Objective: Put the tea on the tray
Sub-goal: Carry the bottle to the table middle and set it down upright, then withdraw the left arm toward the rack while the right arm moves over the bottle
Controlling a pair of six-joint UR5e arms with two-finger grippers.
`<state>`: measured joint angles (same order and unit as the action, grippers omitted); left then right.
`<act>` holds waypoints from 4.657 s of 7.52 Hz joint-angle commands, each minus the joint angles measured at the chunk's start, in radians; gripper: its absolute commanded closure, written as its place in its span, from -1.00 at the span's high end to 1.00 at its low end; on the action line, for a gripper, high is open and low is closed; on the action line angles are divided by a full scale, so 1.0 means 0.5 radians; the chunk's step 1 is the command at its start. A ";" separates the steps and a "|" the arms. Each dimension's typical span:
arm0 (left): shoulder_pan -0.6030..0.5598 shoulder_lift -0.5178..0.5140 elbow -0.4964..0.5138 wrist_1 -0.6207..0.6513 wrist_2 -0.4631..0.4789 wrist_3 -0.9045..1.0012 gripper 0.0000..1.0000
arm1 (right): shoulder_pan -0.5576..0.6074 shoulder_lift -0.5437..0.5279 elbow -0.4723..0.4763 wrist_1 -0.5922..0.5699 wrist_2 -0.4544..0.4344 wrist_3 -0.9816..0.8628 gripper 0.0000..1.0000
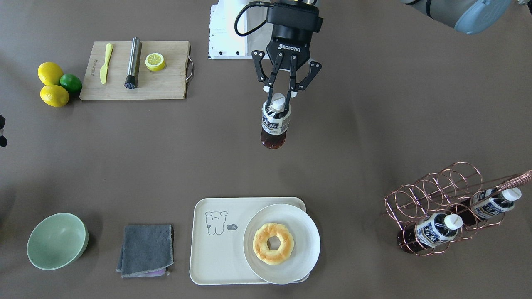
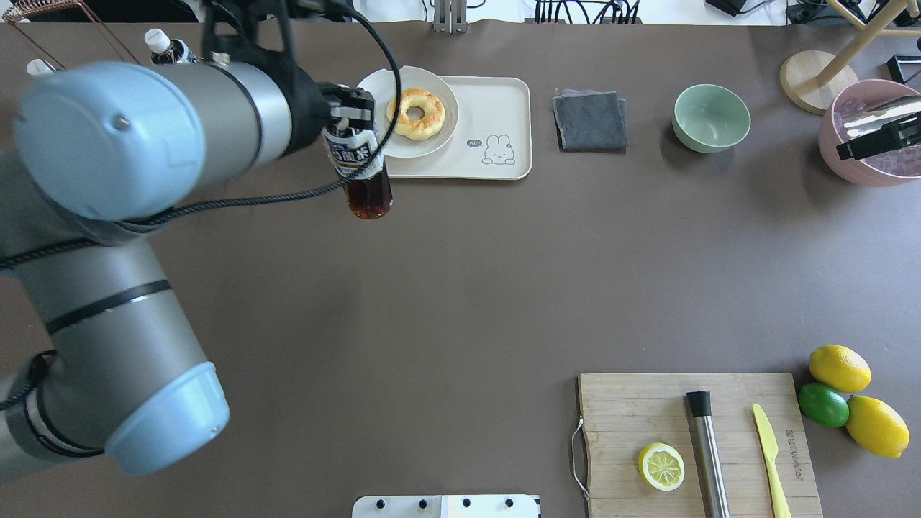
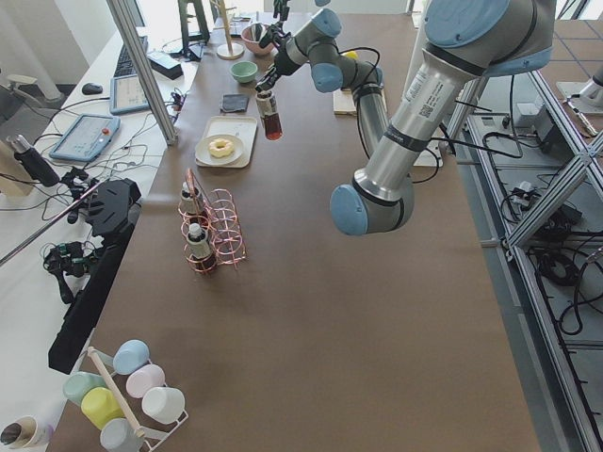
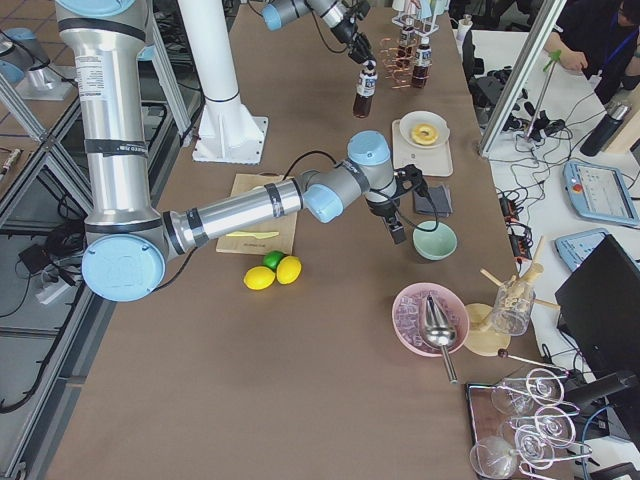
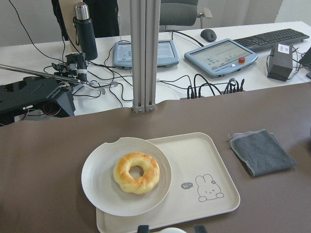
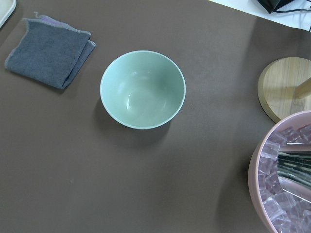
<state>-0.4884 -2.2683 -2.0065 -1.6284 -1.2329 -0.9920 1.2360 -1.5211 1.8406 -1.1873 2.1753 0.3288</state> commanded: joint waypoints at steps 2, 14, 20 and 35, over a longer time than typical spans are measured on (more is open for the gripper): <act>0.286 -0.001 0.276 -0.387 0.357 -0.068 -1.00 | -0.008 0.002 -0.003 0.003 -0.006 -0.001 1.00; 0.532 0.103 0.332 -0.575 0.711 -0.114 -1.00 | -0.008 -0.017 0.003 0.003 -0.006 -0.001 1.00; 0.529 0.097 0.380 -0.557 0.748 -0.084 0.24 | -0.008 -0.014 0.000 0.003 -0.006 -0.001 1.00; -0.971 1.578 -0.181 -0.706 -1.528 0.534 0.98 | -1.176 1.046 0.420 -0.602 -0.821 1.348 0.99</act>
<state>-0.8901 -1.5977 -2.1053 -1.9531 -1.8939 -0.8596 0.7807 -1.1033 1.9909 -1.2946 1.9106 0.9545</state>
